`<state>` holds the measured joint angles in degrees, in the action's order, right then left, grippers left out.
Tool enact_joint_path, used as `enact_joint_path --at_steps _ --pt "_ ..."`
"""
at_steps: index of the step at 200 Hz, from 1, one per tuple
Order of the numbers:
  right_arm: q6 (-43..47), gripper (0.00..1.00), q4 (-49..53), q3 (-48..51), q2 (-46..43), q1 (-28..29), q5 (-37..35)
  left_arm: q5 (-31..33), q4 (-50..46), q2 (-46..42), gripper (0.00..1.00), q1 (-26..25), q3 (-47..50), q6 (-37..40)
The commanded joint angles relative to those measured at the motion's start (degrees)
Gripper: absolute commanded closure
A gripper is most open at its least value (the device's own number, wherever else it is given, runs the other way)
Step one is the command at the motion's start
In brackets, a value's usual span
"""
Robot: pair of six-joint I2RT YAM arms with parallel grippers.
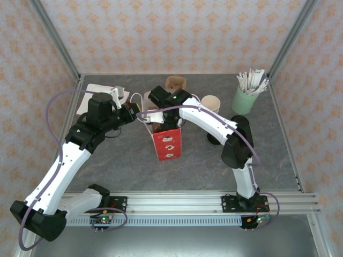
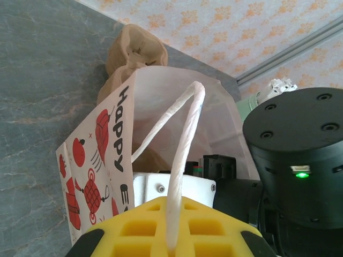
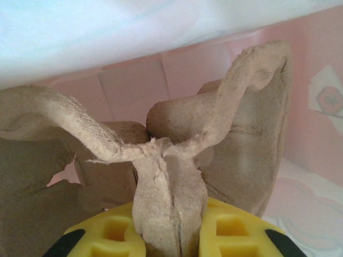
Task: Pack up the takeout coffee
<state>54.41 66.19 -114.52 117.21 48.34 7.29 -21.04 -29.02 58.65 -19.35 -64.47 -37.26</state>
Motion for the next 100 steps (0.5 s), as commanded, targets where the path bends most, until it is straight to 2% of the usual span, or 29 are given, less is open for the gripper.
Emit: enact_joint_path --at_steps 1,100 --pt "-0.9 0.81 1.5 -0.6 2.5 -0.2 -0.3 -0.8 -0.6 -0.7 0.96 0.0 -1.1 0.5" --pt "-1.3 0.78 2.7 -0.1 5.5 -0.2 0.4 -2.2 0.0 -0.2 0.96 -0.1 -1.4 0.2"
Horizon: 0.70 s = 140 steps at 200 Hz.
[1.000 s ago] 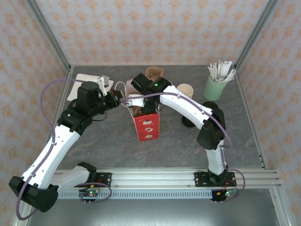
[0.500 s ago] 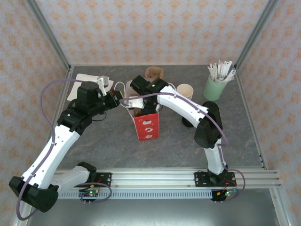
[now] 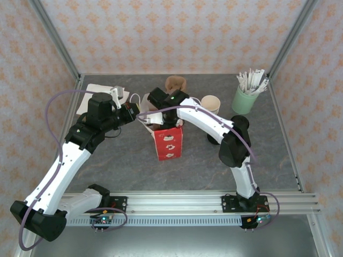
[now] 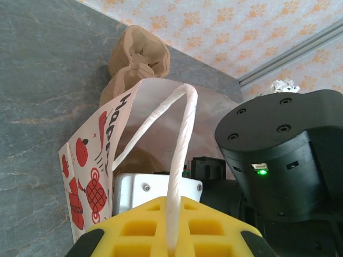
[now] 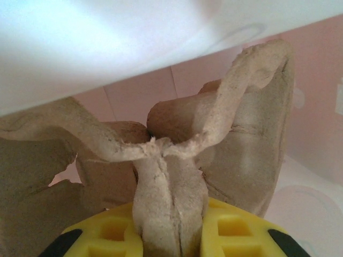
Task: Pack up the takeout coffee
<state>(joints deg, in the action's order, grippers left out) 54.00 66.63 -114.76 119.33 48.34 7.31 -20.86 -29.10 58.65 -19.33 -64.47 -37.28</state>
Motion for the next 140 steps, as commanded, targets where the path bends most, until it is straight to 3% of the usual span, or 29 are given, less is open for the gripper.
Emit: enact_joint_path --at_steps 1,105,140 --pt "-0.9 0.78 2.3 0.1 3.4 -0.2 0.4 -2.4 0.1 -0.2 0.96 -0.1 -1.4 0.2" --pt "-2.6 0.78 4.6 -3.3 3.4 -2.0 2.6 -2.5 -1.1 -1.0 0.96 -0.1 -2.3 0.5" --pt "-1.7 0.72 4.9 -2.7 2.3 -2.3 1.1 -2.4 -1.2 -1.9 0.96 -0.2 -2.1 0.2"
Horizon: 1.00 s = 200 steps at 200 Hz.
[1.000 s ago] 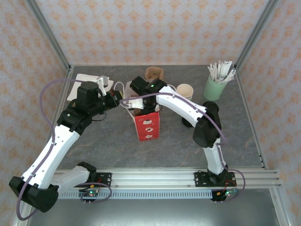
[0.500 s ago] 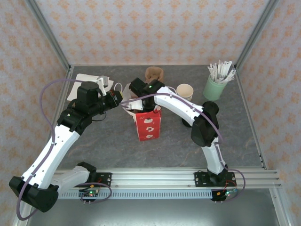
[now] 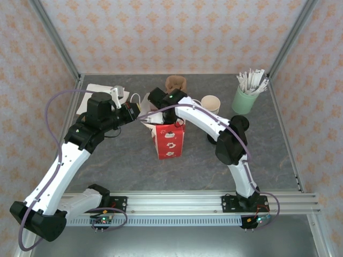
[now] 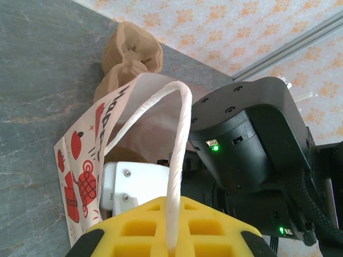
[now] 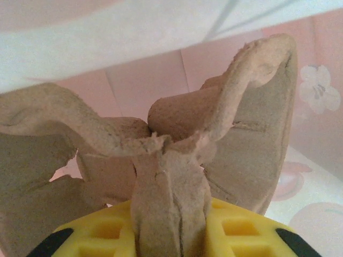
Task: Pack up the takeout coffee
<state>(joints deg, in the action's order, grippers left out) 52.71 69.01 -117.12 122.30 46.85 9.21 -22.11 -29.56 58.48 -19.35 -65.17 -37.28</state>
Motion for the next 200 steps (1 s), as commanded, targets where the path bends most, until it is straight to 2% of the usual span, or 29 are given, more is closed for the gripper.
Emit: enact_joint_path --at_steps 1,57,84,200 --pt "-0.4 0.72 2.6 -0.3 -0.6 -0.8 -0.9 -1.1 -0.8 -1.7 0.96 -0.1 -1.4 0.3" --pt "-1.8 0.71 3.6 -0.2 3.3 -0.7 0.1 -1.2 -1.5 -2.1 0.96 -0.2 -1.0 0.6" --pt "-2.2 0.66 3.8 -0.5 3.9 -0.8 0.9 -1.0 -1.7 -2.1 0.96 -0.2 -1.0 0.7" --pt "-3.9 0.32 4.1 -6.5 -1.2 -2.0 5.8 -1.4 -0.9 -1.7 0.96 -0.2 0.6 0.1"
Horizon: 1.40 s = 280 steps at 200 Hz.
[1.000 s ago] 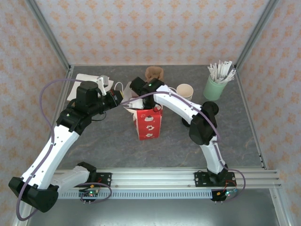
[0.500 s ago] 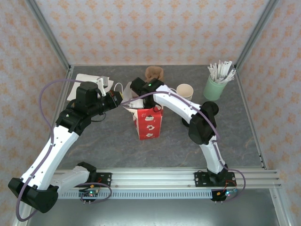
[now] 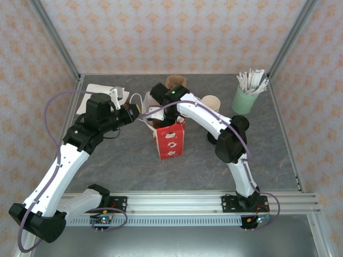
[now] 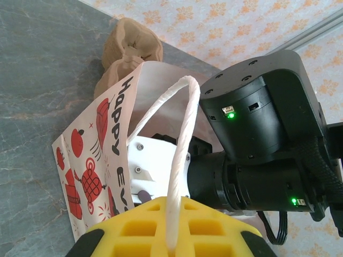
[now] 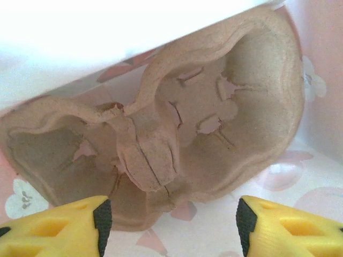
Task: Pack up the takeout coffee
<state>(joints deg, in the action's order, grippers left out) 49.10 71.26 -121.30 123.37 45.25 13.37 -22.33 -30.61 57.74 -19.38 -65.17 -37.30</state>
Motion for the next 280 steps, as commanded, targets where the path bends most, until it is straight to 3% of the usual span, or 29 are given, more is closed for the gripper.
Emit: enact_joint_path --at_steps 1,71,280 --pt "-0.3 0.32 1.8 -2.3 -2.3 -0.4 1.7 -1.2 0.2 -1.0 0.96 -0.2 0.6 0.1" --pt "-0.9 0.18 1.9 -3.9 -3.8 -0.5 3.1 -1.1 0.0 -1.0 0.96 -0.4 0.9 0.2" --pt "-1.3 0.07 1.7 -3.9 -6.3 -1.0 4.8 0.3 -0.9 -0.8 0.96 -0.7 1.0 0.7"
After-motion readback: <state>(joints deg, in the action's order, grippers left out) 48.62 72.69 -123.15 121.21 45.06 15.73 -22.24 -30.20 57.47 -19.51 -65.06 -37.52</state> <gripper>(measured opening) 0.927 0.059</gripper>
